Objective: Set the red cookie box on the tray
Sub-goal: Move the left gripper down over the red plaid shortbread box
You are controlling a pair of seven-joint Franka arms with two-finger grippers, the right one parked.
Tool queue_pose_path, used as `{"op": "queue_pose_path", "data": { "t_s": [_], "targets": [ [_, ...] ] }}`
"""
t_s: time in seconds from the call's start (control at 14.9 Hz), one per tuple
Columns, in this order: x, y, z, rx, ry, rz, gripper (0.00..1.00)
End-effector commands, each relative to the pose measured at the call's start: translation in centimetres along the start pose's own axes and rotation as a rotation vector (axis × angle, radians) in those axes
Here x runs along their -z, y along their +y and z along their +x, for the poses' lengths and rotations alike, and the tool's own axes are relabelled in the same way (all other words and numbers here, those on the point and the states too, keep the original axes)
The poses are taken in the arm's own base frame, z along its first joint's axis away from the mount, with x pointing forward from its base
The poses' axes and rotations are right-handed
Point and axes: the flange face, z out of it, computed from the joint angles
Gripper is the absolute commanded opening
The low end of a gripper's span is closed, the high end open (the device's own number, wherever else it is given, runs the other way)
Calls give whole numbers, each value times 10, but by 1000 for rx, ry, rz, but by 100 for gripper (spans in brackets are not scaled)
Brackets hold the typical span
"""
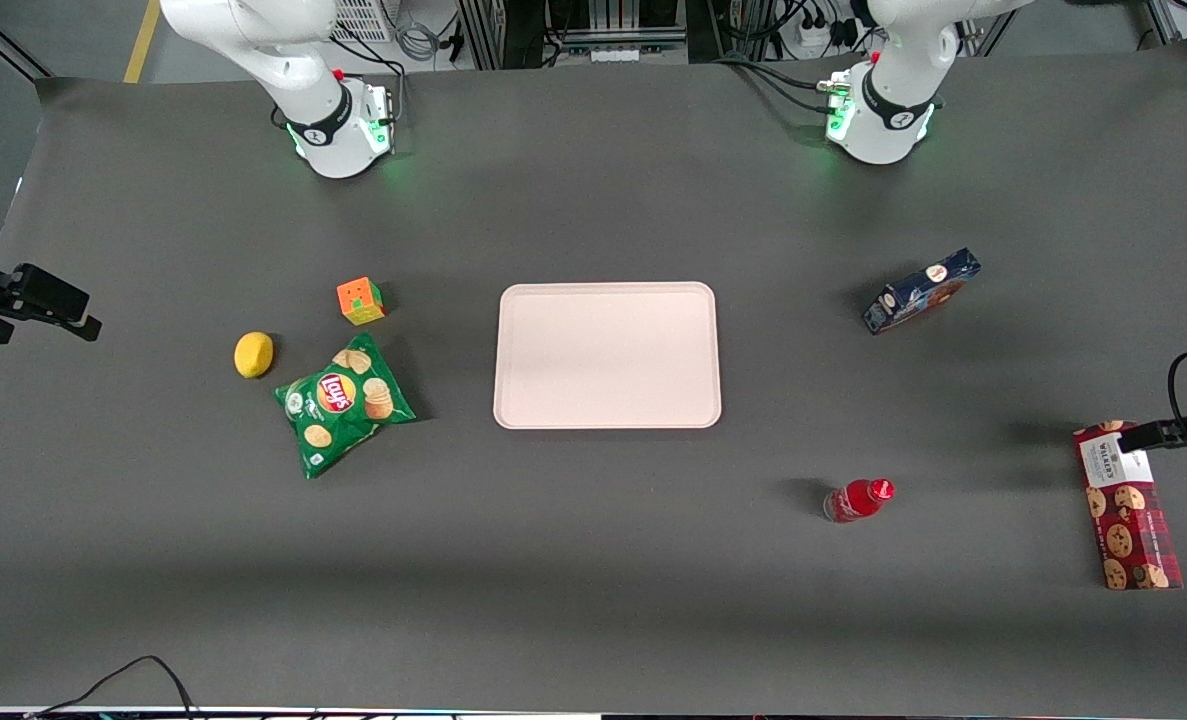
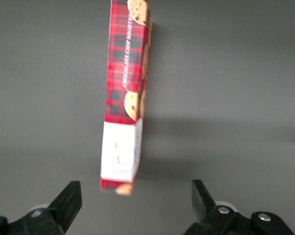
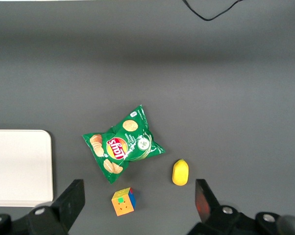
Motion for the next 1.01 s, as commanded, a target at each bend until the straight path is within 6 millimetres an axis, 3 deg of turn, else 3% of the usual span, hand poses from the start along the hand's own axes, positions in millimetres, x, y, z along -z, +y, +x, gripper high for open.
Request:
{"op": "queue_pose_path", "data": {
  "t_s": [0.0, 0.27, 0.4, 0.74, 0.94],
  "targets": [
    [-18, -9, 34, -77, 14, 9, 100],
    [-51, -14, 48, -181, 89, 49, 100],
    [-67, -25, 46, -179, 93, 56, 100],
    [-100, -20, 44, -148, 74, 6, 100],
    [-102, -15, 47, -174, 90, 17, 88]
  ]
}}
